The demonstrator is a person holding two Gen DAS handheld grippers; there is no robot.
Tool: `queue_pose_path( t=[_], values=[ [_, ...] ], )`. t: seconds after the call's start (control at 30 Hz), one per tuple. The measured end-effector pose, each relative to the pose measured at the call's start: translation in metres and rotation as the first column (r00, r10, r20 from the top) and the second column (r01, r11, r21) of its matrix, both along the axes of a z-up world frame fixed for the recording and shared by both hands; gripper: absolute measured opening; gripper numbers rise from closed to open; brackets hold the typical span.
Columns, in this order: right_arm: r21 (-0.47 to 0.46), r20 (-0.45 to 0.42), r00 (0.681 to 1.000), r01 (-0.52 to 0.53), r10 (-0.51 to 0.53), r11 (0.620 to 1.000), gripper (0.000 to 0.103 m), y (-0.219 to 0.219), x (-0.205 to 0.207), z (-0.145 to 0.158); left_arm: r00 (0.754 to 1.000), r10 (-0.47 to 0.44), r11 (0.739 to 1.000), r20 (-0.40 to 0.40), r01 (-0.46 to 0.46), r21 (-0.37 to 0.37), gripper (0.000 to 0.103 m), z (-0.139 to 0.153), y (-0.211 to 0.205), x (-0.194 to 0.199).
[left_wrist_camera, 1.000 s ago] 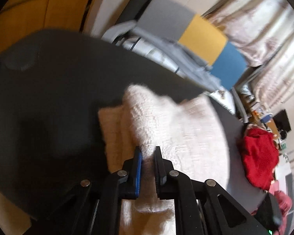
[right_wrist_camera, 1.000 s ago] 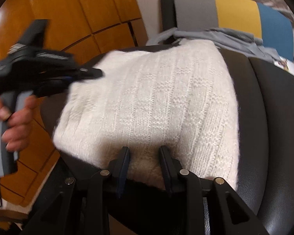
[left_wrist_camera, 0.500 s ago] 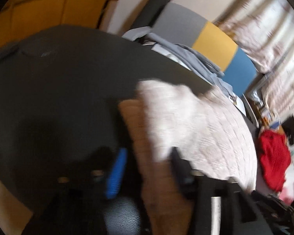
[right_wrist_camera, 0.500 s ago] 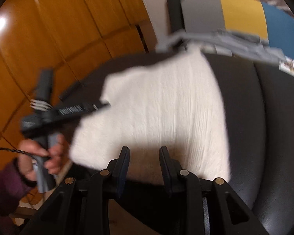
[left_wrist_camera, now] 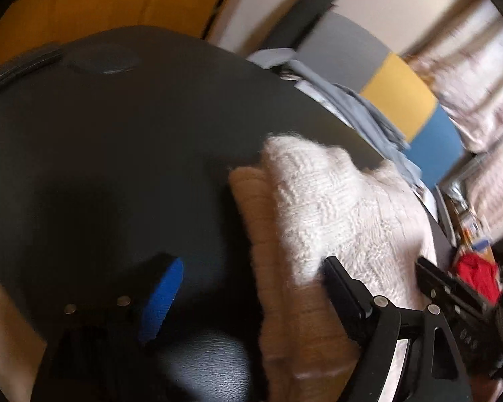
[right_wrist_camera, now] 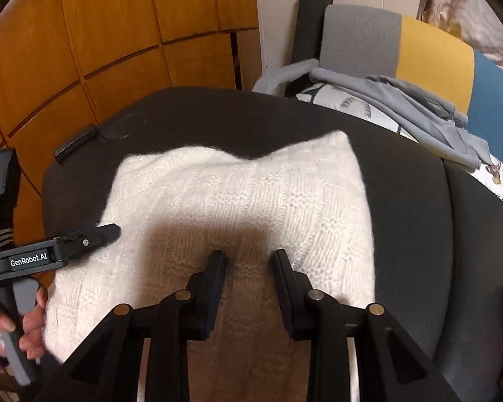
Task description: Fold clothes
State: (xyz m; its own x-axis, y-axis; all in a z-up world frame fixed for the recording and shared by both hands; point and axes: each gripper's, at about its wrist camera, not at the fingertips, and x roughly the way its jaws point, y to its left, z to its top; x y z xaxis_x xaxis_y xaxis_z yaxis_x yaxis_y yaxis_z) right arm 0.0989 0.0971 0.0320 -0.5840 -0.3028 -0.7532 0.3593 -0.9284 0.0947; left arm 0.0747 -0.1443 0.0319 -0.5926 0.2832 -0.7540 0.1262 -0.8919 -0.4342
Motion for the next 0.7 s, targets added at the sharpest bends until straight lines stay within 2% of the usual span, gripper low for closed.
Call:
queue_pose_path(
  t=[0.13,0.17,0.23,0.3,0.33,0.4,0.43,0.5,0.53,0.63,0.7],
  values=[
    [-0.051,-0.024,0.999,0.02,-0.021,0.998,0.031,0.004,0.004,0.0,0.999,0.046,0.994,0.013,-0.047,0.102,0.085,0.017,-0.012,0.006],
    [-0.06,-0.034,0.999,0.025,-0.027,0.998,0.031,0.006,0.006,0.001,0.999,0.046,0.994,0.003,-0.046,0.101,0.086,0.022,-0.01,0.006],
    [-0.104,-0.045,0.998,0.049,-0.053,0.993,0.031,0.016,0.012,0.006,1.0,0.021,0.999,-0.019,-0.02,0.025,0.09,0.03,0.002,0.004],
    [-0.225,-0.063,0.993,0.085,-0.101,0.971,0.031,0.032,0.026,0.017,0.999,-0.033,0.996,-0.009,0.032,-0.086,0.09,0.027,0.017,-0.005],
    [-0.294,-0.078,0.99,0.091,-0.118,0.952,0.031,0.042,0.032,0.023,0.997,-0.073,0.99,0.012,0.074,-0.116,0.09,0.02,0.023,-0.009],
    [-0.367,-0.116,0.98,0.111,-0.164,0.924,0.037,0.06,0.04,0.034,0.995,-0.101,0.988,0.016,0.103,-0.112,0.092,0.011,0.021,-0.013],
    [-0.37,-0.121,0.977,0.118,-0.173,0.922,0.039,0.067,0.041,0.037,0.995,-0.099,0.991,0.022,0.1,-0.087,0.096,0.008,0.016,-0.016],
    [-0.368,-0.082,0.984,0.12,-0.16,0.922,0.053,0.083,0.037,0.039,0.995,-0.094,0.995,0.041,0.095,-0.025,0.099,0.001,0.005,-0.02],
    [-0.377,-0.034,0.988,0.129,-0.153,0.917,0.056,0.089,0.032,0.034,0.994,-0.092,0.996,0.055,0.091,0.013,0.099,-0.003,0.0,-0.023],
    [-0.402,0.109,0.986,0.16,-0.127,0.901,0.061,0.108,0.017,0.019,0.993,-0.111,0.994,0.046,0.111,-0.008,0.099,0.0,0.0,-0.019],
    [-0.458,0.182,0.976,0.191,-0.119,0.868,0.065,0.118,0.007,0.007,0.991,-0.122,0.992,0.048,0.124,-0.026,0.099,0.001,0.002,-0.018]
  ],
)
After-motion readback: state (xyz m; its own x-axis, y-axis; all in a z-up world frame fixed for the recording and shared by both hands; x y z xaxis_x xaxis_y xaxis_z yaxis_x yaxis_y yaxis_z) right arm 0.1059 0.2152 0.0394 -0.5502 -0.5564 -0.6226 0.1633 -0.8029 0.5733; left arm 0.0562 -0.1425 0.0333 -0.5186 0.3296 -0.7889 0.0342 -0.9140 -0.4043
